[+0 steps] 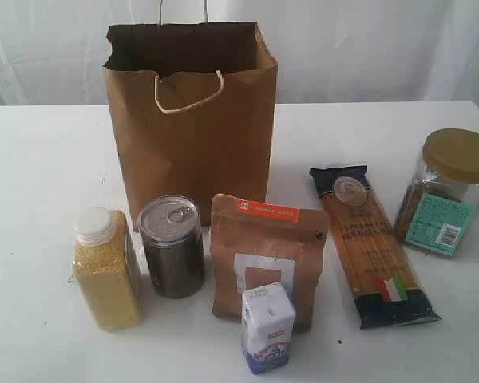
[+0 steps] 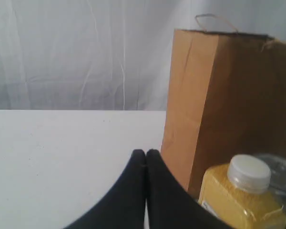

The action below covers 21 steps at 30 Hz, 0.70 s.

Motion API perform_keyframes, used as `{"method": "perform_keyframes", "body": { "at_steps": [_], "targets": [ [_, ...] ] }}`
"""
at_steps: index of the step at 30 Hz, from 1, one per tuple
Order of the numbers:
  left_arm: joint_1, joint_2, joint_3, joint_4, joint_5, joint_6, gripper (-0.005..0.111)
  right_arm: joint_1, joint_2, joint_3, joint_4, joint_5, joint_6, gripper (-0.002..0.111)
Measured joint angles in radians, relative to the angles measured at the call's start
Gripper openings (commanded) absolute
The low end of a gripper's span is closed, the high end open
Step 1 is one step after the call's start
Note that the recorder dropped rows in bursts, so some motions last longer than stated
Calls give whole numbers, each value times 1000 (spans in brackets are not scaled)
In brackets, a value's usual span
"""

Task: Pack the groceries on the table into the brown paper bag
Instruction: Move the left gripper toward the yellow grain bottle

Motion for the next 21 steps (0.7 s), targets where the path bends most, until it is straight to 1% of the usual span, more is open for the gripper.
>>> {"method": "perform_keyframes", "body": {
  "at_steps": [5, 8, 10, 15, 17, 21],
  "targets": [
    [0, 0, 0, -2, -52, -45, 0, 0, 0, 0, 0, 0, 0, 0],
    [0, 0, 0, -2, -125, -160, 0, 0, 0, 0, 0, 0, 0, 0],
    [0, 0, 0, -2, -206, -264, 0, 0, 0, 0, 0, 0, 0, 0],
    [0, -1, 0, 0, -431, -451, 0, 0, 0, 0, 0, 0, 0, 0],
    [0, -1, 0, 0, -530, -483, 0, 0, 0, 0, 0, 0, 0, 0],
    [0, -1, 0, -39, -637, -504, 0, 0, 0, 0, 0, 0, 0, 0]
  ]
}}
